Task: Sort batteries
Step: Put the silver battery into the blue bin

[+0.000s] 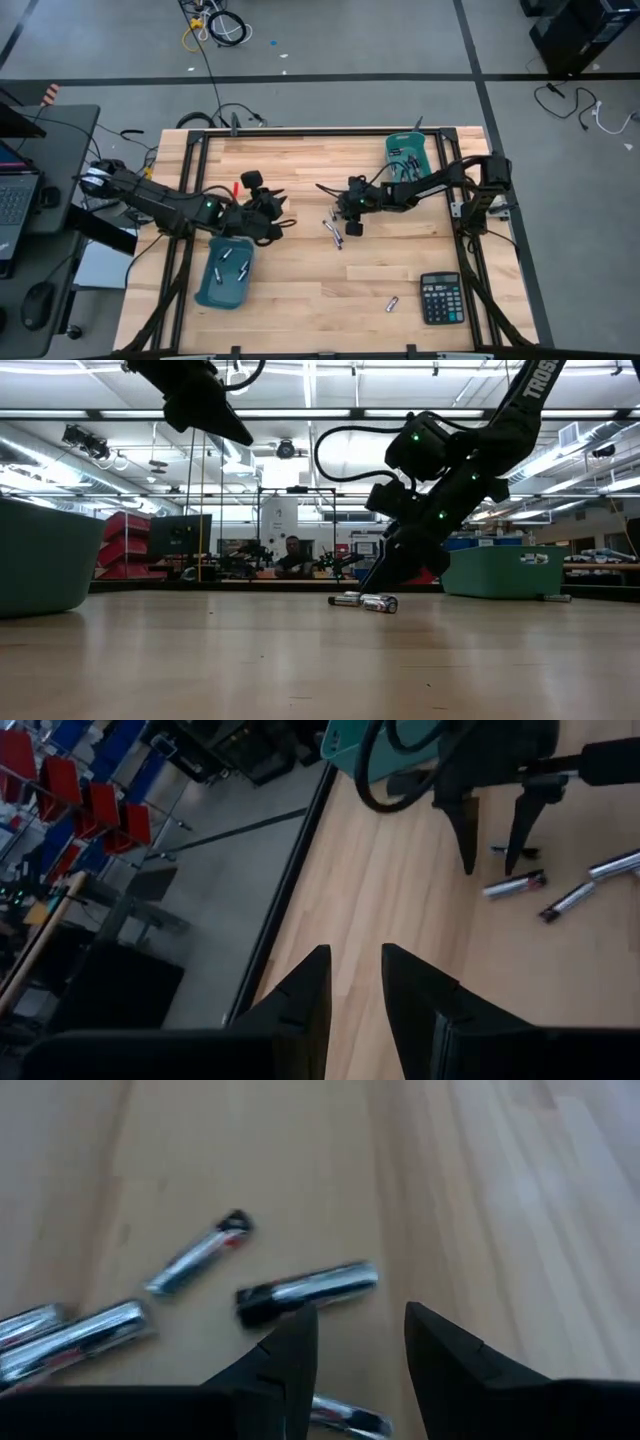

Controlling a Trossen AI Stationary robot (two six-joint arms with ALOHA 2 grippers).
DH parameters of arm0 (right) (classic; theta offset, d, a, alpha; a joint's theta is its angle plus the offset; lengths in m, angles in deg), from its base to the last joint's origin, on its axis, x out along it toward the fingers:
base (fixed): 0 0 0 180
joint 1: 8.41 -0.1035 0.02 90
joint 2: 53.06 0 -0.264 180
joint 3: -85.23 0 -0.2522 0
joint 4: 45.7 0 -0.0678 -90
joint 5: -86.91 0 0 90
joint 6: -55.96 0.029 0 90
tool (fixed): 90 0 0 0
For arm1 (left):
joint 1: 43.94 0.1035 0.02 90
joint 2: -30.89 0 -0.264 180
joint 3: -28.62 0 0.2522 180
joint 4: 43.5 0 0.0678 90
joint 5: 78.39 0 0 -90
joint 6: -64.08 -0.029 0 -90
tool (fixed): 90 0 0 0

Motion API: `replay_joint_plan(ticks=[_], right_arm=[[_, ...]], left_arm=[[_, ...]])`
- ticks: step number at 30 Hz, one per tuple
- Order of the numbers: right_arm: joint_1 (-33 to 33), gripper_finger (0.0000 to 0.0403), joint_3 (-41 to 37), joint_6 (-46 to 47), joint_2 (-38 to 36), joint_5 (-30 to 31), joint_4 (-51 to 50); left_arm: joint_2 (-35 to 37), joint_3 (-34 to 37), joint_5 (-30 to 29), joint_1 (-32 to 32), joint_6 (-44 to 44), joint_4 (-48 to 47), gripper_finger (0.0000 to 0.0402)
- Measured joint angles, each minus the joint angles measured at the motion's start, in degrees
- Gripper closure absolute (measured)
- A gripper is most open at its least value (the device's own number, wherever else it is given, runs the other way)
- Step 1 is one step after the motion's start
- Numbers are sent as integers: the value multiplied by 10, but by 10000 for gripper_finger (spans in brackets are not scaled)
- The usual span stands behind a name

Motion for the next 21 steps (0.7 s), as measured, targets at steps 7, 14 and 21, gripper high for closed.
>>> replay_joint_plan(ticks=[7, 14, 21], right_arm=[[23, 265, 0, 15, -1, 7, 1], [30, 267, 28, 159, -2, 5, -5], [7, 269, 111, 292, -3, -4, -207]], left_arm=[[0, 0, 0, 23, 2, -2, 310], [1, 39, 38, 43, 15, 43, 310], [0, 138, 80, 60, -41, 220, 310]])
